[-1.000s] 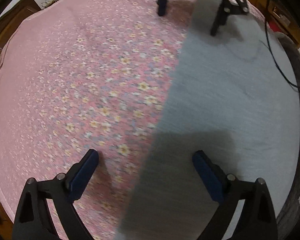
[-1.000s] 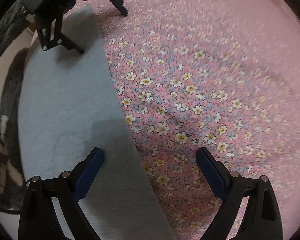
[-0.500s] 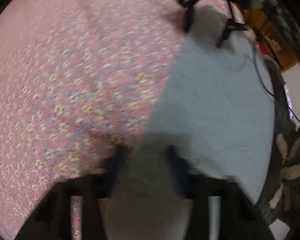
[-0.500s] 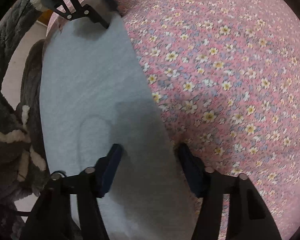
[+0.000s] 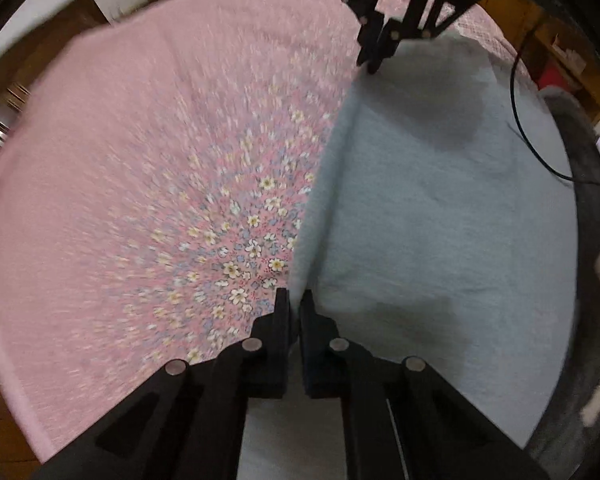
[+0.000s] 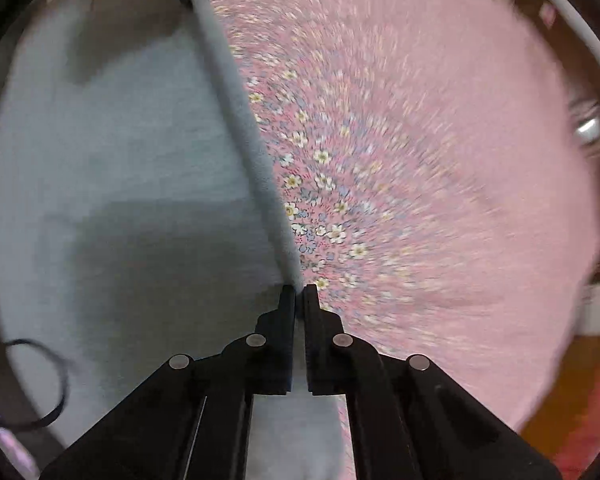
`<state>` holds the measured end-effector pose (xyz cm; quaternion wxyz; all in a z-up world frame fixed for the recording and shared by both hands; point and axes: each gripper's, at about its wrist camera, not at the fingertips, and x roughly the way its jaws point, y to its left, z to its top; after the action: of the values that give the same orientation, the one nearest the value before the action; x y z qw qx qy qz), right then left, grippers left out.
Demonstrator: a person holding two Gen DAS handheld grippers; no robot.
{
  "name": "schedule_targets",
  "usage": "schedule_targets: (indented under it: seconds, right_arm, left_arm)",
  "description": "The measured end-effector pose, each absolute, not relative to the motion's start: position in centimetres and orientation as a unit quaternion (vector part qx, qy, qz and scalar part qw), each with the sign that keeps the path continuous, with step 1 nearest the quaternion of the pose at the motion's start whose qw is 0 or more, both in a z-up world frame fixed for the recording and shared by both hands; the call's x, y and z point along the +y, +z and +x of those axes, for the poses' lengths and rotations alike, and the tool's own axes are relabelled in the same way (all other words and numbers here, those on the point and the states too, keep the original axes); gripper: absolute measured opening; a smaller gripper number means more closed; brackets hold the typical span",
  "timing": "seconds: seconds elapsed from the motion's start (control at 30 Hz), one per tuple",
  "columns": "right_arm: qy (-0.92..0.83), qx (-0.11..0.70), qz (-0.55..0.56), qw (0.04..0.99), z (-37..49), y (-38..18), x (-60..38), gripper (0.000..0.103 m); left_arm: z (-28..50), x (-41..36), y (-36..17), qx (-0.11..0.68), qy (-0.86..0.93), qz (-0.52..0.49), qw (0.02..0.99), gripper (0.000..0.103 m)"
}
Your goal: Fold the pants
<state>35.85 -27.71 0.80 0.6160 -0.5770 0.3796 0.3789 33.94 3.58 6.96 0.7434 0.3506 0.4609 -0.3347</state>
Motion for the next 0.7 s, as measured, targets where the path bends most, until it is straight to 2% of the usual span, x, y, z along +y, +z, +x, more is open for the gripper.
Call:
schedule_targets:
  seconds: [0.17,0.37,0.53,0.7]
  right_arm:
    - [0.321,0.289,-0.624,0.651,28.6,2.8,-28.7,0.004]
    - [0.290,0.230,-0.633,0.680,20.4,4.7,-31.3,0.004]
    - [0.276,0.218,-0.623,0.698,15.2,3.1,-33.7,0.004]
    - [0.213,0.101,-0.679,0.695,8.4,-0.7,-34.4,0.003]
  left_arm:
    - [27.0,3.5,9.7,0.425,-0.288,0.378,0.770,0.004]
    - [18.1,2.6,12.8,0.380,-0.235,0.402,0.799,0.003]
    - [12.6,2.7,13.7,0.339,-0.224,0.383,0.829,0.002]
    - [7.2,1.2,12.7,0.313,-0.204,0.387,0.843,0.002]
